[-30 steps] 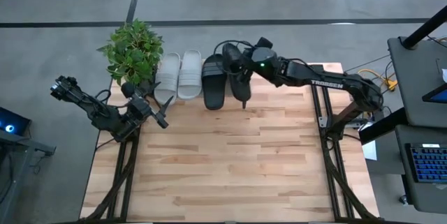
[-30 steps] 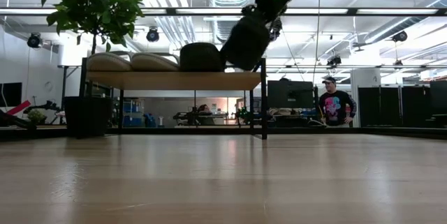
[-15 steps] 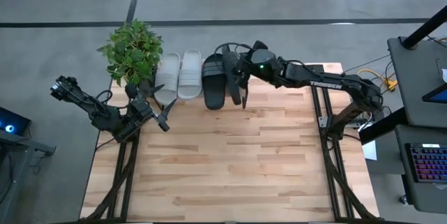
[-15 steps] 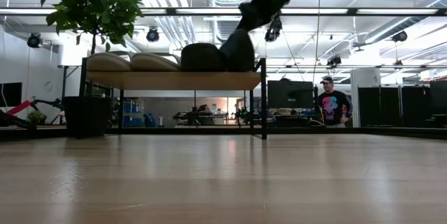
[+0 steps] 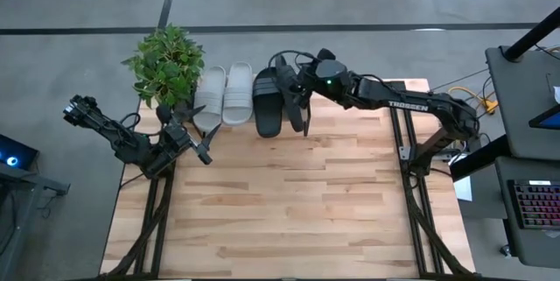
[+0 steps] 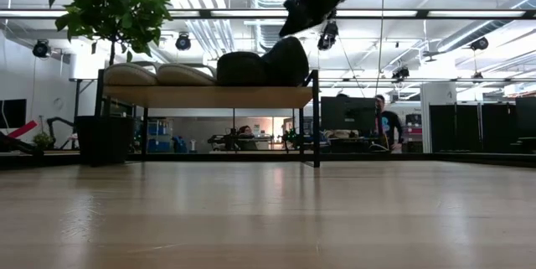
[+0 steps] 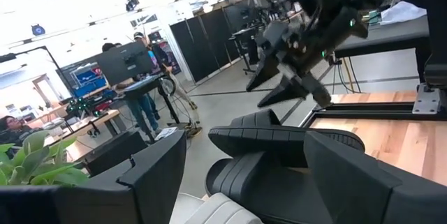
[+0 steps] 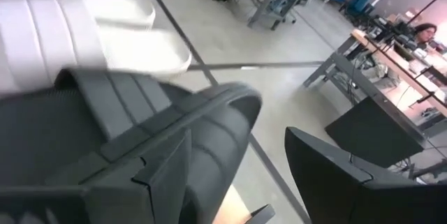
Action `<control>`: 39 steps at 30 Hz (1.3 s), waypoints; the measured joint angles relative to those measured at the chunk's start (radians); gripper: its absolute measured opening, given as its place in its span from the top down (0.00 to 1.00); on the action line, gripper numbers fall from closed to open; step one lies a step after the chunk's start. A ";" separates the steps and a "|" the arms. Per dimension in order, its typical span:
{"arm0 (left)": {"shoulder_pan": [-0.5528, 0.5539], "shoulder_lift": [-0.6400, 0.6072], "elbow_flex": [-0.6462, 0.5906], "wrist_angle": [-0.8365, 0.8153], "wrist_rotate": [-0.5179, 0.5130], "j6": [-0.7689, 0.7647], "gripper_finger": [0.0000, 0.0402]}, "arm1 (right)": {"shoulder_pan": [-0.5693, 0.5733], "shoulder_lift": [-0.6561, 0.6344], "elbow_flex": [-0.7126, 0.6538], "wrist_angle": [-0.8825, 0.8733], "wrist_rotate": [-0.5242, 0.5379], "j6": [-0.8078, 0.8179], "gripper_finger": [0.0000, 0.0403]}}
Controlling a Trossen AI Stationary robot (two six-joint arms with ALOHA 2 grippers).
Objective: Pick and place slides into the shelf
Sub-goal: Adjust the right grey slipper on the shelf
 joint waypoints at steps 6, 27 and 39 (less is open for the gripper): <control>0.000 0.000 0.000 0.004 0.001 -0.001 0.32 | 0.026 -0.046 0.003 -0.001 -0.001 -0.001 0.44; 0.011 -0.138 0.074 0.009 0.322 0.246 0.32 | -0.176 -0.176 -0.008 0.039 -0.588 -0.150 0.44; 0.022 -0.384 0.124 0.199 0.044 0.073 0.32 | -0.389 -0.136 0.011 0.285 -0.679 0.107 0.44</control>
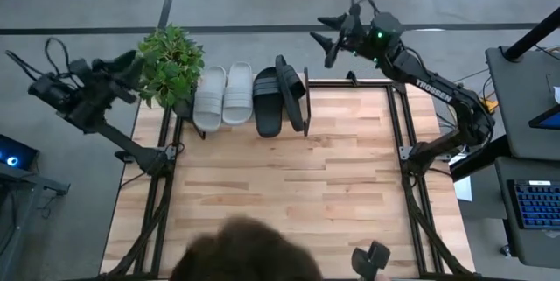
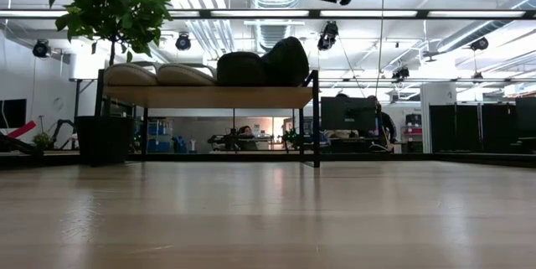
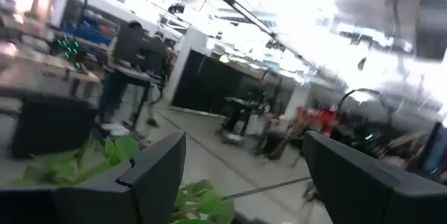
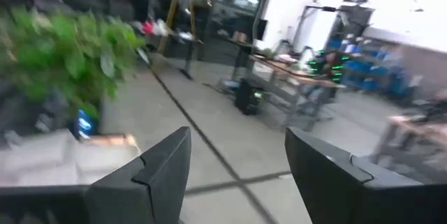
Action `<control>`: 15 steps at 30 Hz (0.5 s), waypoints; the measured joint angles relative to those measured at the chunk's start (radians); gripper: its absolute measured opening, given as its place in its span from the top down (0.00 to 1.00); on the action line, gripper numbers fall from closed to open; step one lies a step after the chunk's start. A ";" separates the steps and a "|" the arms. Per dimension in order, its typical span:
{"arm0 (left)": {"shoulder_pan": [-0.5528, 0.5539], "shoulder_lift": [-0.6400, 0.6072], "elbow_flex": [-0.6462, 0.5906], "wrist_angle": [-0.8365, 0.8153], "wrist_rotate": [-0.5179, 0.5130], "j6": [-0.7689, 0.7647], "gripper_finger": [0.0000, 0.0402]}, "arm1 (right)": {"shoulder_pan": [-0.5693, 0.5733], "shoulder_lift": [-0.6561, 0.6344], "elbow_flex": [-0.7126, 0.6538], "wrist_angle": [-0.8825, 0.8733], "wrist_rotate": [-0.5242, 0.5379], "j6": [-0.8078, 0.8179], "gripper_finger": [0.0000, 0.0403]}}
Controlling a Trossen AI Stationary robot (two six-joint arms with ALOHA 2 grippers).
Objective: Pick and place slides into the shelf
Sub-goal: Adjust the right grey slipper on the shelf
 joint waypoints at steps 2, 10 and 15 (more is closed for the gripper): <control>0.000 -0.010 -0.016 -0.018 0.004 -0.048 0.32 | -0.025 0.016 0.025 -0.007 -0.096 0.054 0.44; 0.000 0.037 -0.007 0.017 -0.025 -0.073 0.32 | -0.036 0.123 0.176 -0.081 -0.164 0.099 0.44; 0.000 0.055 -0.005 0.011 -0.065 -0.055 0.32 | -0.009 0.233 0.318 -0.084 -0.237 0.188 0.44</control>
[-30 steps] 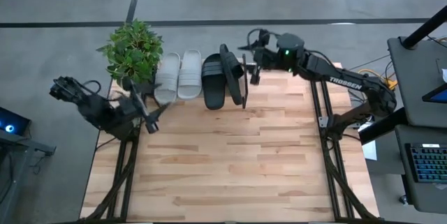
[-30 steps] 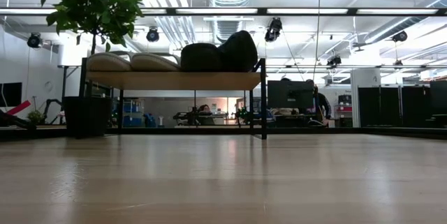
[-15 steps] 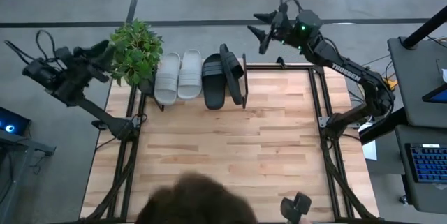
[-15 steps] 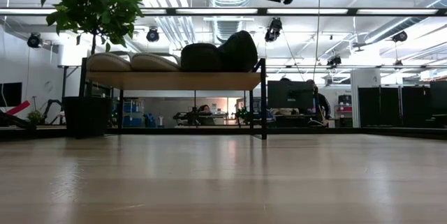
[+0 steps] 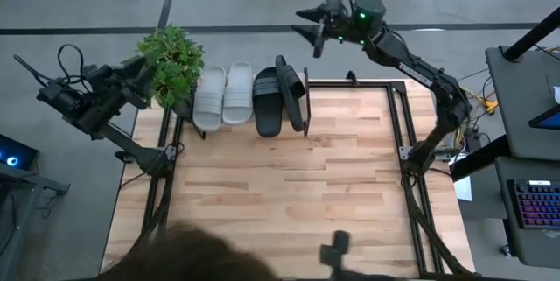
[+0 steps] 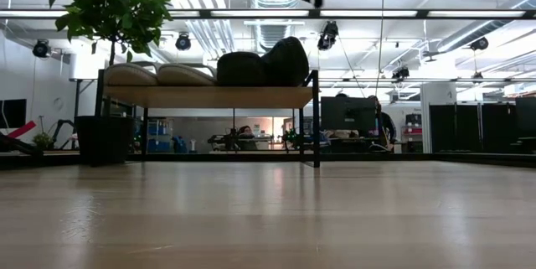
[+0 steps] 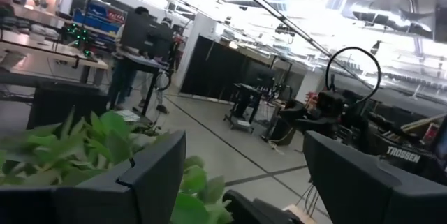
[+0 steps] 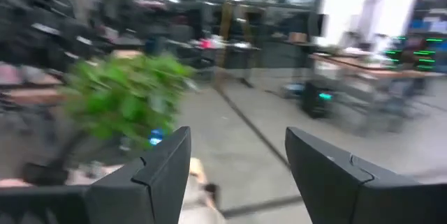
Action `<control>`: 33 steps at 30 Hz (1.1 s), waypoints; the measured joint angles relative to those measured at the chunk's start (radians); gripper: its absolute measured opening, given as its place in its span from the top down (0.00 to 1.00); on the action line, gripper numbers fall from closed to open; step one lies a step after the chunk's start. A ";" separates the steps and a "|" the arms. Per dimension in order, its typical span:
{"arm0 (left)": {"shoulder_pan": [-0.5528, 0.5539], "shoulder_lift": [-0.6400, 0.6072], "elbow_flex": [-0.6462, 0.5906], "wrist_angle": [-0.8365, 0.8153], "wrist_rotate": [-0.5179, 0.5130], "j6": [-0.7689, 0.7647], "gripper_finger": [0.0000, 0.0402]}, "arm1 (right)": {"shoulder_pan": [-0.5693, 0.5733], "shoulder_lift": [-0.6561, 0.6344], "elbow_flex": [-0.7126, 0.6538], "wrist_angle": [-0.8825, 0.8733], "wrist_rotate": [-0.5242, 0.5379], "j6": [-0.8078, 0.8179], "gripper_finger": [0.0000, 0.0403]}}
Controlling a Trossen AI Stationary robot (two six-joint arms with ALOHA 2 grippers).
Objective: Pick and place slides into the shelf
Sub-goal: Adjust the right grey slipper on the shelf
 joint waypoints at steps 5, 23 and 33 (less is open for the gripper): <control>0.000 -0.016 0.001 0.001 0.000 0.000 0.32 | 0.085 0.147 0.242 -0.176 -0.062 -0.059 0.44; 0.000 -0.039 -0.001 -0.002 0.005 0.035 0.32 | 0.220 0.412 0.630 -0.513 -0.045 -0.085 0.44; -0.004 -0.030 -0.022 0.001 0.004 0.034 0.32 | 0.239 0.389 0.628 -0.761 -0.004 -0.177 0.44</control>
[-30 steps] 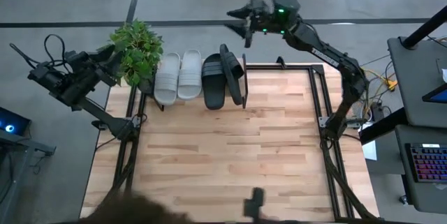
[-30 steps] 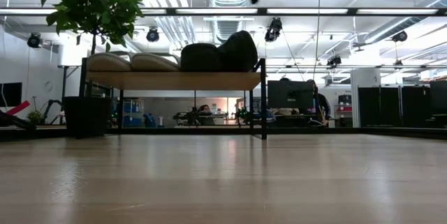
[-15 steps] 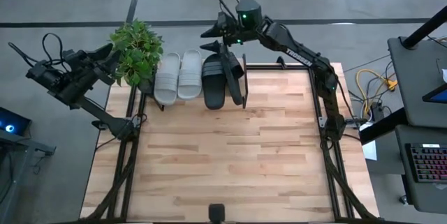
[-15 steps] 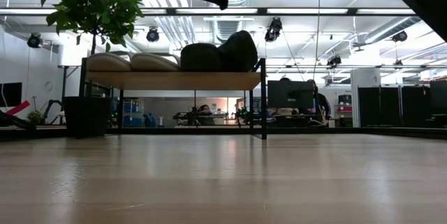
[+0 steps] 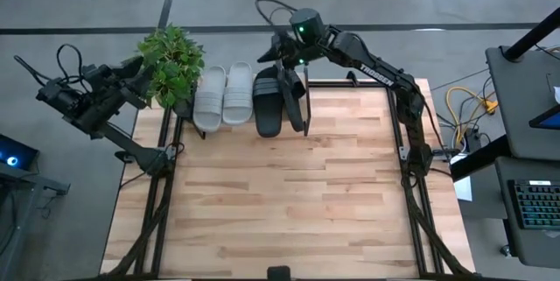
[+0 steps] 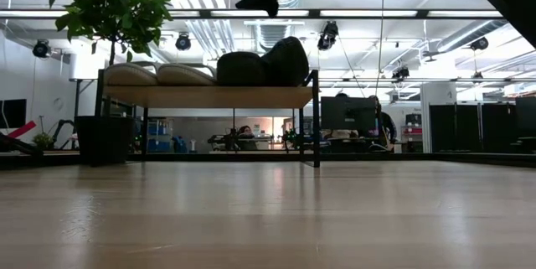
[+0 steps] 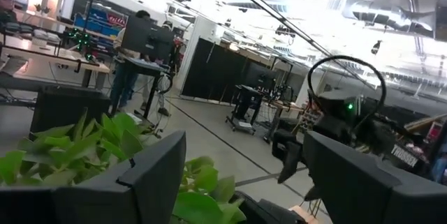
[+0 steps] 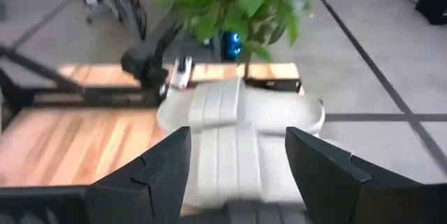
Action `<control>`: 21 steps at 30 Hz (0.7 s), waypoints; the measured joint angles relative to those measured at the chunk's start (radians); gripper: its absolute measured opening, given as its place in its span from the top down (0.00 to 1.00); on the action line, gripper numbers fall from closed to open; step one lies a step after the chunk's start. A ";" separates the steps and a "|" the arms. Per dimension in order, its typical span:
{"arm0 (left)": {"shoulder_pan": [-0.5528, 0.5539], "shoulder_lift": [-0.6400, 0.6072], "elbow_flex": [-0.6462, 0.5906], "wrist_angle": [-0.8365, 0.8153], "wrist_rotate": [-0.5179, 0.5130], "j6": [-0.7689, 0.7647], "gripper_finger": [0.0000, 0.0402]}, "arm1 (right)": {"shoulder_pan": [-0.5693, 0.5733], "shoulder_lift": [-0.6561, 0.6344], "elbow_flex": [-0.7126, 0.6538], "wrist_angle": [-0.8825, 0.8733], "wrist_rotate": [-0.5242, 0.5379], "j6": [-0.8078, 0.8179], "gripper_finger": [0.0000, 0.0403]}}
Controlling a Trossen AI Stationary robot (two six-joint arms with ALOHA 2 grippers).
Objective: Pick and place slides into the shelf
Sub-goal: Adjust the right grey slipper on the shelf
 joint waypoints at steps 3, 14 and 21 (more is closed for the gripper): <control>-0.021 0.035 -0.005 -0.057 0.001 0.004 0.32 | 0.013 -0.011 0.000 -0.042 0.074 -0.056 0.44; -0.042 0.261 0.020 -0.133 -0.078 0.035 0.32 | -0.030 -0.022 0.051 -0.072 0.213 -0.190 0.44; -0.034 0.445 0.017 -0.104 -0.229 0.307 0.32 | -0.121 -0.090 0.053 -0.159 0.215 -0.215 0.44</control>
